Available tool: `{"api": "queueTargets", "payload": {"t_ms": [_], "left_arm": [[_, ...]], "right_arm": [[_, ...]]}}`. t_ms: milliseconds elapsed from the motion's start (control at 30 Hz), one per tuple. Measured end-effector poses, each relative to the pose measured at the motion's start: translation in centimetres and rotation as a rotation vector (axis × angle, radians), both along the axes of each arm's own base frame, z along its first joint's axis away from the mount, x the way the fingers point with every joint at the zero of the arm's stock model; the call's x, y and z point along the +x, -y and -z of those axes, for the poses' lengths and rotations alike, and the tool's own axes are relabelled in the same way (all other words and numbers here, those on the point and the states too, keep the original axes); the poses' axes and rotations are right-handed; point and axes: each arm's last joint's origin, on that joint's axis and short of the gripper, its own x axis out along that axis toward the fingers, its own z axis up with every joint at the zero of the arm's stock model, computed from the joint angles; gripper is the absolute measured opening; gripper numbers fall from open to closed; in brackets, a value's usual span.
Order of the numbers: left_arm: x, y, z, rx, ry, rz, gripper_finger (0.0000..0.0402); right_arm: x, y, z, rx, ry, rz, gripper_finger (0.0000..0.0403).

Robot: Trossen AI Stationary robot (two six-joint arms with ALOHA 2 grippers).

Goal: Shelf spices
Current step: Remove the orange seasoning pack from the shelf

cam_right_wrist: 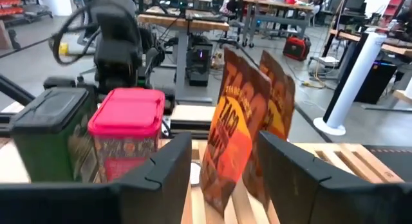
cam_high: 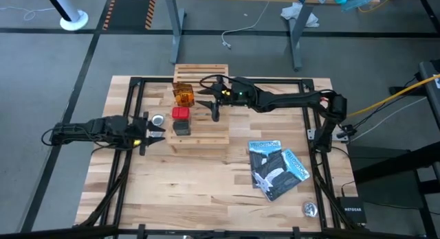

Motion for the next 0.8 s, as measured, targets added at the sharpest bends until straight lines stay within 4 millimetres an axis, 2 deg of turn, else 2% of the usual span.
{"api": "queueTargets", "payload": {"t_ms": [400,800], "left_arm": [[-0.5,0.0,1.1,-0.056,-0.119,-0.024,0.0162],[-0.5,0.0,1.2,-0.058,-0.125,-0.025,0.0162]], "right_arm": [[2.4,0.8,0.1,-0.009,0.015,-0.001,0.0182],[1.5,0.7,-0.5,0.022,-0.06,0.036,0.0182]]}}
